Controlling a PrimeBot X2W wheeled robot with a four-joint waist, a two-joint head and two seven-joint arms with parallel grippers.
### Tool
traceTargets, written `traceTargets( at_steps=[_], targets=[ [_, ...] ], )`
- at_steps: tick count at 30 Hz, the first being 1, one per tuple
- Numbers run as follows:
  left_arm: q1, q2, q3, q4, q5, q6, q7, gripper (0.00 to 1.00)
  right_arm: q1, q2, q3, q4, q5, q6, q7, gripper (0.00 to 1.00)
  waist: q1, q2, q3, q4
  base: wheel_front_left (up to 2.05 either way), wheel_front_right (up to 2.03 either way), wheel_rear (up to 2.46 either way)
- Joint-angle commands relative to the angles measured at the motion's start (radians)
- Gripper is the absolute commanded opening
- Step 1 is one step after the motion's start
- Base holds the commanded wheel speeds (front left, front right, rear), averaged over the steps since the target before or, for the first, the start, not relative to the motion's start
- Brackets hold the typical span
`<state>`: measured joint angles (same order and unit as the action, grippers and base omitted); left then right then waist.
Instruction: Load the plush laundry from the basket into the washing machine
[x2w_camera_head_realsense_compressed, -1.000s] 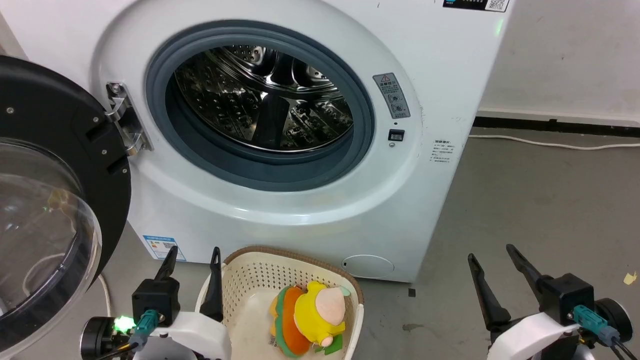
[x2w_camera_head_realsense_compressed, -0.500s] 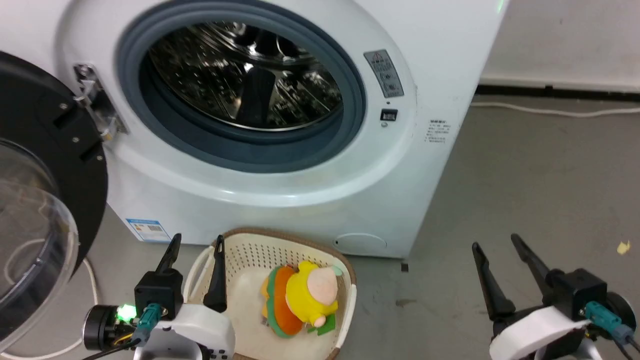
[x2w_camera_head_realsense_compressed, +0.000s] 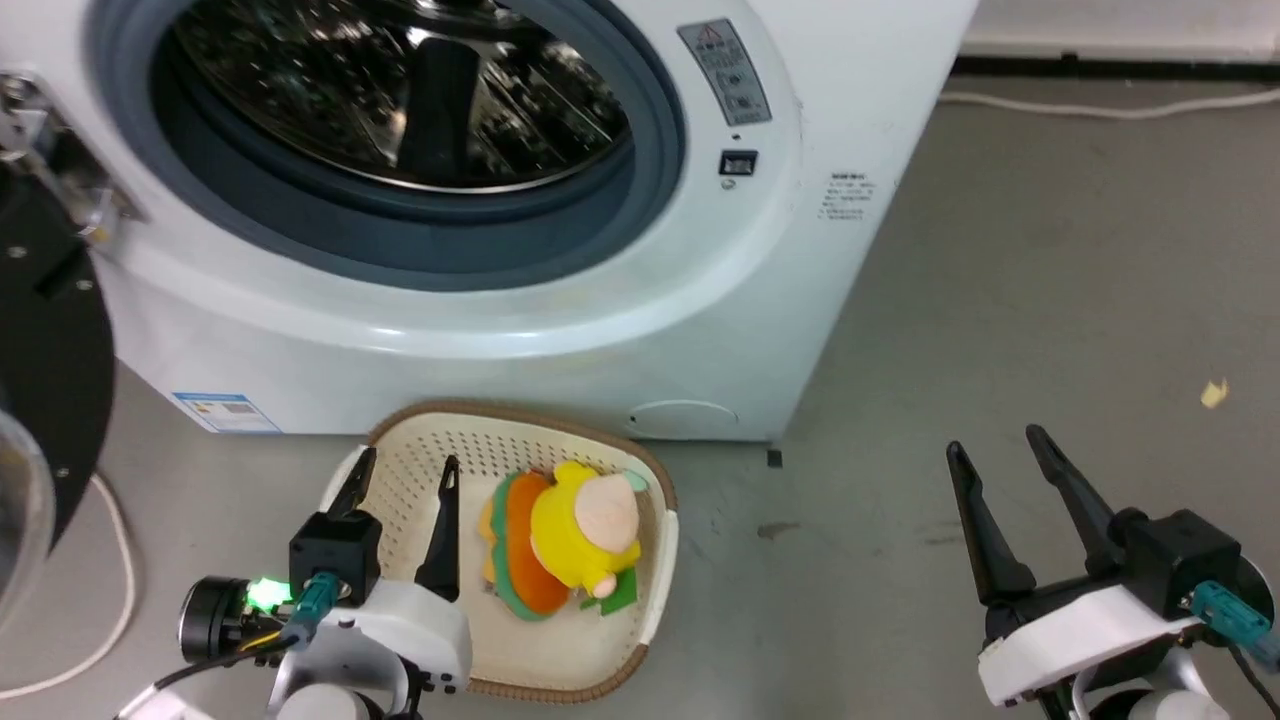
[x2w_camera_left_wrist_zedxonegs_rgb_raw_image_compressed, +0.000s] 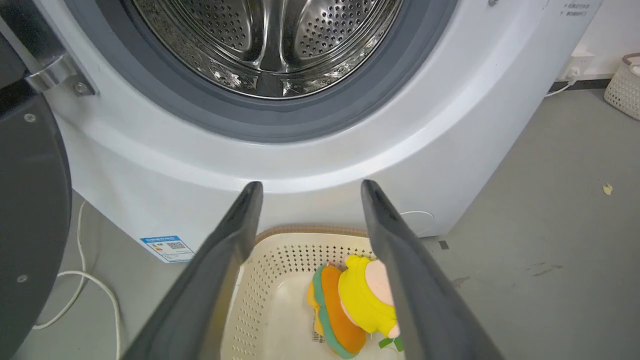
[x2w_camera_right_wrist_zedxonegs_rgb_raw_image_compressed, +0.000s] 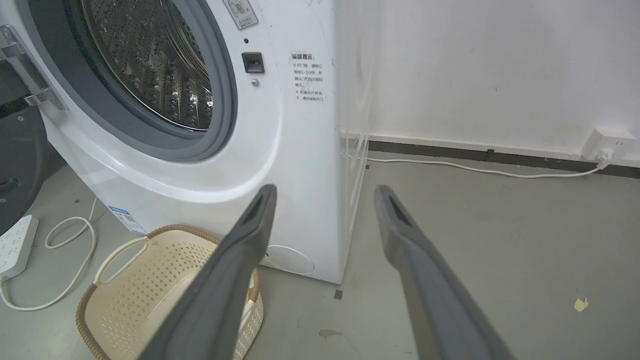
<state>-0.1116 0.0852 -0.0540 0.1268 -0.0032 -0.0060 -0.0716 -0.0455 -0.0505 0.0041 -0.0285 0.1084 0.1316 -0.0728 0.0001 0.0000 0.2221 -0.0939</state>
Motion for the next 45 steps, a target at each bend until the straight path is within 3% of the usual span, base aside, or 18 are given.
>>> traceTargets(
  at_steps=[1,23,31,45],
  targets=[
    [-0.024,0.011,-0.006,0.02,-0.003,-0.008,-0.004,1.0,-0.019,0.0,0.002,-0.009,0.014,0.0,-0.011,1.0,-0.0001,0.0,0.025,-0.017,0.0,0.0,0.0],
    [-0.241,0.134,-0.141,0.322,0.032,-0.058,0.1,1.0,-0.079,0.0,0.045,-0.042,0.137,0.0,-0.063,1.0,-0.0001,0.0,0.253,-0.149,0.0,0.0,0.0],
    [-0.311,0.186,-0.262,0.434,-0.03,-0.068,0.155,1.0,-0.096,0.0,0.046,-0.048,0.179,-0.001,-0.08,1.0,-0.0001,0.0,0.322,-0.178,0.0,0.0,0.0],
    [-0.509,0.24,-0.34,0.571,-0.124,-0.082,0.223,1.0,-0.13,0.0,0.056,-0.064,0.234,-0.001,-0.107,1.0,-0.0001,0.0,0.448,-0.212,0.0,0.0,0.0]
  ],
)
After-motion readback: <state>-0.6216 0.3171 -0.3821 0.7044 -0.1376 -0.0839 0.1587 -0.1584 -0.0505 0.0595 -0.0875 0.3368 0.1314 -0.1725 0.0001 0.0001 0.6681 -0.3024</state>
